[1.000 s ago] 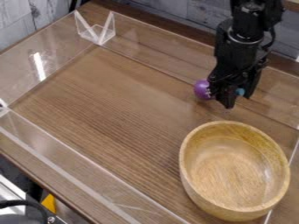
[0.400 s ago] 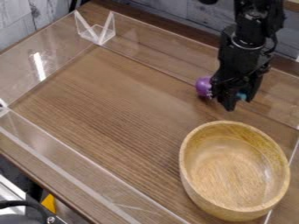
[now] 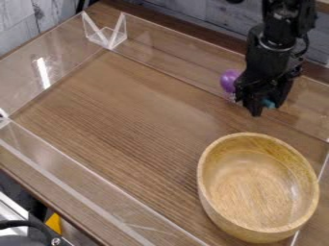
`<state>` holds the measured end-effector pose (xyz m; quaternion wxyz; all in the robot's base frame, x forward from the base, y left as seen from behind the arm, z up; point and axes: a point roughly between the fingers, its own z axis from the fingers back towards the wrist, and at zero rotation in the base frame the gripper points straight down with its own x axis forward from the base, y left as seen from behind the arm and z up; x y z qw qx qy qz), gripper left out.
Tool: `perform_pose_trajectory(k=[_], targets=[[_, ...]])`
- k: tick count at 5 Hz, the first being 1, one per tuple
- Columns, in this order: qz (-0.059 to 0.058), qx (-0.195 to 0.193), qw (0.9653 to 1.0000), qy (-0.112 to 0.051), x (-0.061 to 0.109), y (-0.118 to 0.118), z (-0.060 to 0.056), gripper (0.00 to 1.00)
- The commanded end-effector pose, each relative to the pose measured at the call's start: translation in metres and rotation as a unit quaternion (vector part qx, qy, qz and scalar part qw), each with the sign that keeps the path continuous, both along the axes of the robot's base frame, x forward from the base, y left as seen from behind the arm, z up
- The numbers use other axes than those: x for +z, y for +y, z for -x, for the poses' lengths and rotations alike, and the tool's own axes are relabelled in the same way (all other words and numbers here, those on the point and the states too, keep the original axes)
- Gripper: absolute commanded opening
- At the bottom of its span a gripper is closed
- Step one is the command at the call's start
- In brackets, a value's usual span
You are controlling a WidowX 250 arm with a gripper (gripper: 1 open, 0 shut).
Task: Remove the purple eggplant from inside the brown bowl and put it on the table
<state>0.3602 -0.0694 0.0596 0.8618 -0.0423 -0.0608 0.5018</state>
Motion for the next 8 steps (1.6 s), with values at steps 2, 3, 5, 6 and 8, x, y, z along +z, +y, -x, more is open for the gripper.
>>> perform_pose_trajectory(k=[2,3,5,6,8], targets=[[-0.008,0.034,0.9989,-0.032,0.008,0.022,-0.012,0.0],[-0.01,0.025,0.9992,-0.031,-0.002,0.012,-0.013,0.0],[-0.012,0.012,0.9994,-0.031,-0.009,0.011,-0.01,0.0],[-0.015,0.008,0.9994,-0.031,-0.003,0.021,-0.005,0.0],[-0.025,-0.006,0.9992,-0.032,-0.007,0.048,-0.01,0.0]])
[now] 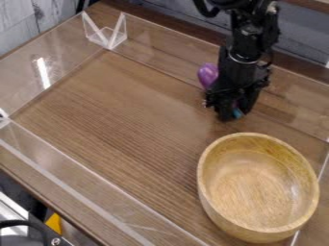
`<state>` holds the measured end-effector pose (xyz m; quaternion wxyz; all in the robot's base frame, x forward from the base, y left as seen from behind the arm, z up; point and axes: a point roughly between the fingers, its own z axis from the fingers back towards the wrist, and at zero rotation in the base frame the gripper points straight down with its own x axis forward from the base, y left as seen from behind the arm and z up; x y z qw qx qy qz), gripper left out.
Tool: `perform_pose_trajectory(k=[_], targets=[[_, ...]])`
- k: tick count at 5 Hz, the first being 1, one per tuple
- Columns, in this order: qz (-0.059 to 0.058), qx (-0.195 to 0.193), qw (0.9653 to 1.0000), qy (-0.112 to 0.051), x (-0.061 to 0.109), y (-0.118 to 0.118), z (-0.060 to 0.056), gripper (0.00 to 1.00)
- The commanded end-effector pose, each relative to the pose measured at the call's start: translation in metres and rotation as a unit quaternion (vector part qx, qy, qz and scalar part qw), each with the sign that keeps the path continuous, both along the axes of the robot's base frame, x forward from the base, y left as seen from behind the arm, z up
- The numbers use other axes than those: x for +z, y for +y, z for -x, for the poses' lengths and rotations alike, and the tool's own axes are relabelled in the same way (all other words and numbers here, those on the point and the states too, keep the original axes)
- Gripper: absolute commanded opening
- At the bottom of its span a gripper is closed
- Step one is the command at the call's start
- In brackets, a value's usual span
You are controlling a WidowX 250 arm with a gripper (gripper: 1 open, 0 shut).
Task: Remove the purple eggplant from inside the brown bowl and put it on the table
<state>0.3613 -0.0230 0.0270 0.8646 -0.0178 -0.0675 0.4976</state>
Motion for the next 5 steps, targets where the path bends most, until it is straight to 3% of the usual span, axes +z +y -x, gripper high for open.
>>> perform_pose_trajectory(k=[1,2,3,4,5], targets=[[-0.001,-0.004,0.9993,-0.037,0.029,-0.005,-0.009,1.0],[-0.004,-0.006,0.9993,-0.037,0.033,-0.012,-0.011,1.0],[-0.006,-0.007,0.9993,-0.037,0.026,-0.011,-0.018,1.0],[-0.008,-0.008,0.9992,-0.038,0.018,-0.009,-0.016,1.0],[-0.009,-0.06,0.9974,-0.039,0.021,-0.01,-0.013,1.0]])
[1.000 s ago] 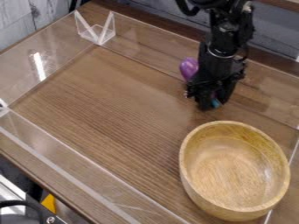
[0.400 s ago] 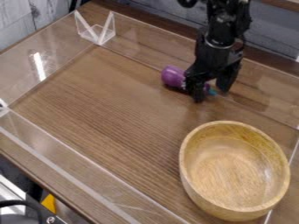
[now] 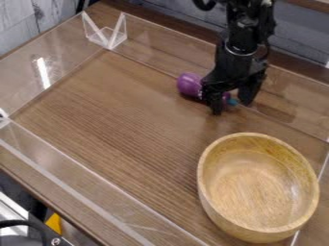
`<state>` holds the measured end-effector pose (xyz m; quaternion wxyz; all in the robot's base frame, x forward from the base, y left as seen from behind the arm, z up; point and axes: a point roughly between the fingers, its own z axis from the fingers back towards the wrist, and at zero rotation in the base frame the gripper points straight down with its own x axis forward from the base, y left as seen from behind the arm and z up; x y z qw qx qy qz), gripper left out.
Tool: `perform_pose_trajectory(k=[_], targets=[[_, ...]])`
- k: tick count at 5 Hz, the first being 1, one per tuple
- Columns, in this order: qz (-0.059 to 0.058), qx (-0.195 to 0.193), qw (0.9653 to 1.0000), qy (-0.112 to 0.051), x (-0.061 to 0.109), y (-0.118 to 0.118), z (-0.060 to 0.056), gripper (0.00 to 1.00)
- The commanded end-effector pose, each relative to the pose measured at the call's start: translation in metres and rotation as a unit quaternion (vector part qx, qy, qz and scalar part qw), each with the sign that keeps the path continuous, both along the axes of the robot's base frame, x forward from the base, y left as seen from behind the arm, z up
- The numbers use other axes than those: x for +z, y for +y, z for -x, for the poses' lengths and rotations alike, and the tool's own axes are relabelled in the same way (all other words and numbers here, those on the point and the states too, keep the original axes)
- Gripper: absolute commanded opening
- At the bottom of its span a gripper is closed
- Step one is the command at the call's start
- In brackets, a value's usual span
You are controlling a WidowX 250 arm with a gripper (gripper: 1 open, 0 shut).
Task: Remove the purple eggplant from inside the brown bowl and put it on the table
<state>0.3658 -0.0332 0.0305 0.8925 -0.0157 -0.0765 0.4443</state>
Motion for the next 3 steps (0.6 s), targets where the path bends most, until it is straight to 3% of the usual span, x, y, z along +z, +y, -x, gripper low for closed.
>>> perform_pose_trajectory(k=[1,3], targets=[[0.003,-0.053,0.9981,-0.033,0.0222,-0.0014,-0.0098,1.0],[-0.005,-0.042,0.9986,-0.032,0.0143,0.0051,-0.0016,1.0]])
